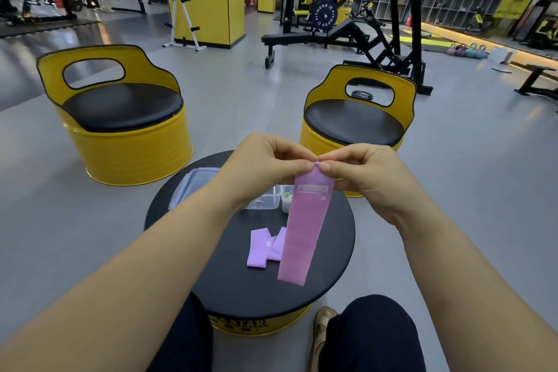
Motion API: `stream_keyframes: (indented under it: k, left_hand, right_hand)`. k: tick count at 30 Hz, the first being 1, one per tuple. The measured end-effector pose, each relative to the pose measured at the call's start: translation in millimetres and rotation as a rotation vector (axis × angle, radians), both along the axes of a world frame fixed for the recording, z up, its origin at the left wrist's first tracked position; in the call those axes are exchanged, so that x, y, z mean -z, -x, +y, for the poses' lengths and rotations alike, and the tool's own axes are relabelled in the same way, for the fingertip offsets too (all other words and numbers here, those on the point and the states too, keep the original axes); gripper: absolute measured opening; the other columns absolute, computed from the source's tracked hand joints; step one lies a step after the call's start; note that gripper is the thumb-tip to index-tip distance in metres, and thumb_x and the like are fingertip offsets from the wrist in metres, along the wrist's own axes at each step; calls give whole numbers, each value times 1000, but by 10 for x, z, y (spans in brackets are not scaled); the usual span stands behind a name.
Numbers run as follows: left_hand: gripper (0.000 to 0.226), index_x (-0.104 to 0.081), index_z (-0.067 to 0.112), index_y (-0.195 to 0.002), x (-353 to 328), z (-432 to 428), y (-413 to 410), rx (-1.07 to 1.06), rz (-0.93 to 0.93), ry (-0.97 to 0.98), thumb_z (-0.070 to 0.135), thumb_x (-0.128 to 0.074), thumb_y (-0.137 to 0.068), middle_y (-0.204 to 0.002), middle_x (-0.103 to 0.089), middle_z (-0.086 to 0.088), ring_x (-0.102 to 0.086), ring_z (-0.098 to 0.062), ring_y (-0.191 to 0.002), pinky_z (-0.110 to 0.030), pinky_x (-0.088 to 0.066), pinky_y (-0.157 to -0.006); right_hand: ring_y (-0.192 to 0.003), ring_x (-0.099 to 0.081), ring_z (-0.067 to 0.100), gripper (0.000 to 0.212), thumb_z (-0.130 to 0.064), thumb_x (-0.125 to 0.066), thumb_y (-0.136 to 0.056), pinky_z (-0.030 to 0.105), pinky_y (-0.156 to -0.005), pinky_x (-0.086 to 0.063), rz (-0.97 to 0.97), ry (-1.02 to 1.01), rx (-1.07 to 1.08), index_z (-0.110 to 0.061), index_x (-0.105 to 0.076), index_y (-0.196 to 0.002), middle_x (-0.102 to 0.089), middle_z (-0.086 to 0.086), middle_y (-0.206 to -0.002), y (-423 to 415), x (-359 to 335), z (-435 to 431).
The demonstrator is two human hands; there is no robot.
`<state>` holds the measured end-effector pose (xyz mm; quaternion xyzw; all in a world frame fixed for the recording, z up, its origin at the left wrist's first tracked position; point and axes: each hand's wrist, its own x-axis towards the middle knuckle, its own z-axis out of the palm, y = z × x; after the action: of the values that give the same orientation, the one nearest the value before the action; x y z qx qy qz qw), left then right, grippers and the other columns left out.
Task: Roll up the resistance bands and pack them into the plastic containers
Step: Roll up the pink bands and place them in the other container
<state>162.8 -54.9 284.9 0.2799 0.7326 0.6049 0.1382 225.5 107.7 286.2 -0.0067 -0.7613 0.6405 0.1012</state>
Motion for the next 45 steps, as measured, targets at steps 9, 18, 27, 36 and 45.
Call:
stream_keyframes:
  k: [9, 18, 27, 36, 45]
  left_hand:
    - [20, -73, 16, -77, 13, 13, -17, -7, -35, -9, -2, -66, -82, -70, -72, 2, -69, -8, -69, -18, -55, -65]
    - [18, -71, 16, -77, 94, 36, -5, -39, -123, -39, -2, -70, -79, -81, -71, -7, -68, -19, -78, -32, -58, -78]
    - [10, -73, 5, -89, 138, 33, 21, -32, -148, 0, 9, -71, -81, -82, -73, -7, -70, -21, -81, -31, -59, -74]
    - [5, -74, 11, -81, 147, 55, 0, -111, -44, -21, 7, -72, -79, -79, -73, -8, -68, -18, -76, -31, -59, -75]
    - [7, -74, 13, -81, 193, 69, 17, -164, 22, -39, 7, -73, -78, -79, -74, -3, -70, -17, -77, -34, -59, -77]
  right_hand:
    - [-70, -70, 10, 10, -1, -68, -79, 16, -56, -52, -6, -12, 14, -11, -71, -79, -72, -4, -69, 0, 23, -4]
    - [-67, -69, 8, 10, 1, -70, -78, 15, -56, -52, -20, -15, 45, -9, -71, -80, -71, 2, -73, 24, 79, 1]
    - [-76, -70, 10, 13, -2, -74, -75, 19, -67, -56, 44, -127, 97, -16, -74, -77, -73, -6, -74, 35, 156, 36]
    - [-76, -70, 13, 14, 0, -74, -74, 24, -69, -57, 50, -68, 95, -14, -74, -77, -73, 1, -76, 61, 191, 20]
    - [-78, -71, 16, 10, -15, -70, -79, 25, -66, -58, 58, -92, 87, -13, -72, -89, -74, 4, -84, 65, 246, -9]
